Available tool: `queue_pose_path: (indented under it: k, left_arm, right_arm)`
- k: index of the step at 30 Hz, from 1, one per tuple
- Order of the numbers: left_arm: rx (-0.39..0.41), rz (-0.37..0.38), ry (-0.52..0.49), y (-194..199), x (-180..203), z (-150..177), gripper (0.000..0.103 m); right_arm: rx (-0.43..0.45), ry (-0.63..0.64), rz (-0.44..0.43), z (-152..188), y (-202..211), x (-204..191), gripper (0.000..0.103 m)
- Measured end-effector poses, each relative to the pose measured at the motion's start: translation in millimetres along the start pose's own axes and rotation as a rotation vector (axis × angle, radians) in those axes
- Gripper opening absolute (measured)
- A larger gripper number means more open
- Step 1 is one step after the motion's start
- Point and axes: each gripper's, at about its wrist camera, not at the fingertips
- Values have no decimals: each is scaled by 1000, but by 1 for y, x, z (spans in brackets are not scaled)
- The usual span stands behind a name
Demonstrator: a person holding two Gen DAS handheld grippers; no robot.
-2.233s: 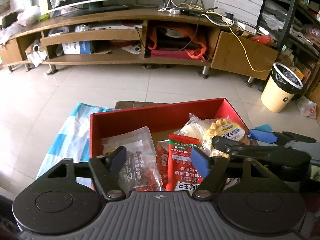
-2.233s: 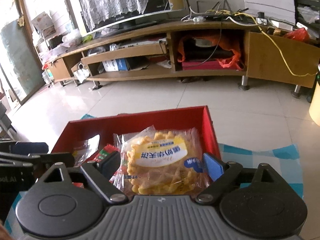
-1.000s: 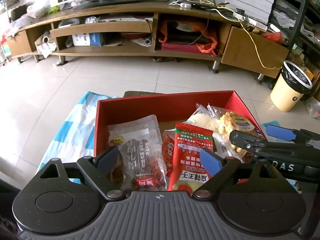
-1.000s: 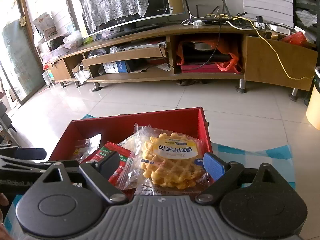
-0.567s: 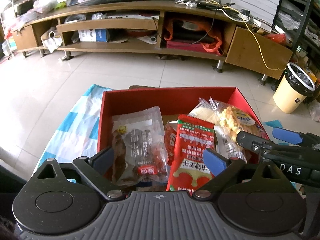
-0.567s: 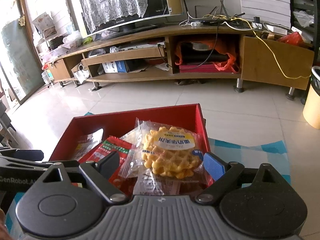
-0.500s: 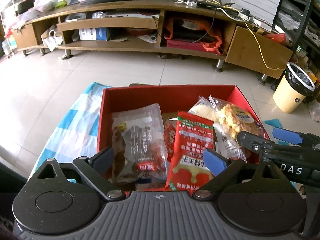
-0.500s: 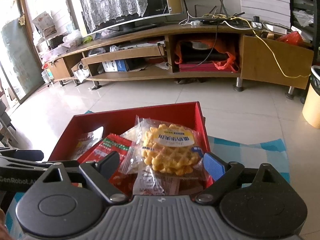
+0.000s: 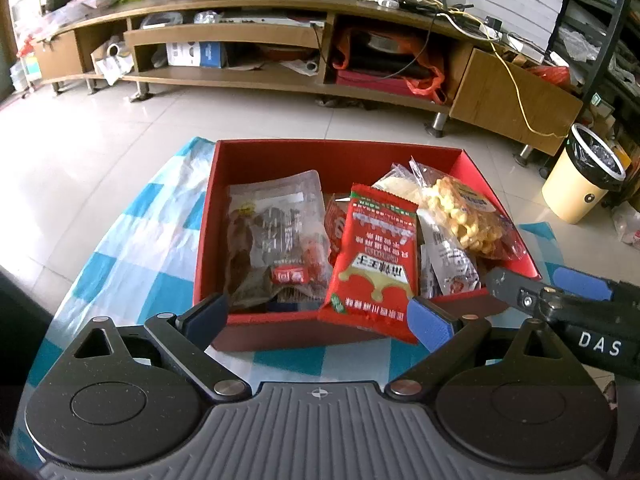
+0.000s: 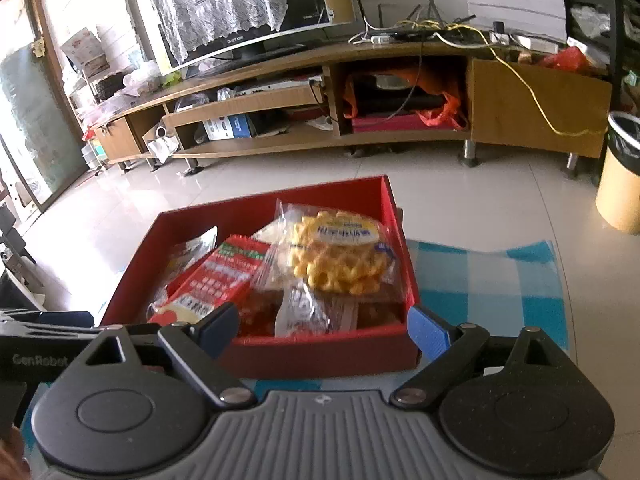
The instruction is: Organize snacks
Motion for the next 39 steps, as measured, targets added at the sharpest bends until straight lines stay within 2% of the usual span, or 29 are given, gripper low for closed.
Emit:
queue_pose_path:
  k: [6,20,39]
  left_arm:
    - [18,-16,-19,9,6,11,99]
    - [24,15,-30,27,19,34,99]
    - [14,-10,-36,47,23,67,102]
  right_arm:
    - [-4,-26,-16,11,15,2,91]
    - [-3,-73,-30,35,45,10,91]
    - [-13,-52,-35,67,71,10,91]
Point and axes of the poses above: each gripper's, at about its wrist camera, not at the fingertips, and y roughly against the way its jaws point, x to its right, z to its underside, and after that the axes turned 13 degrees about z, right-handed
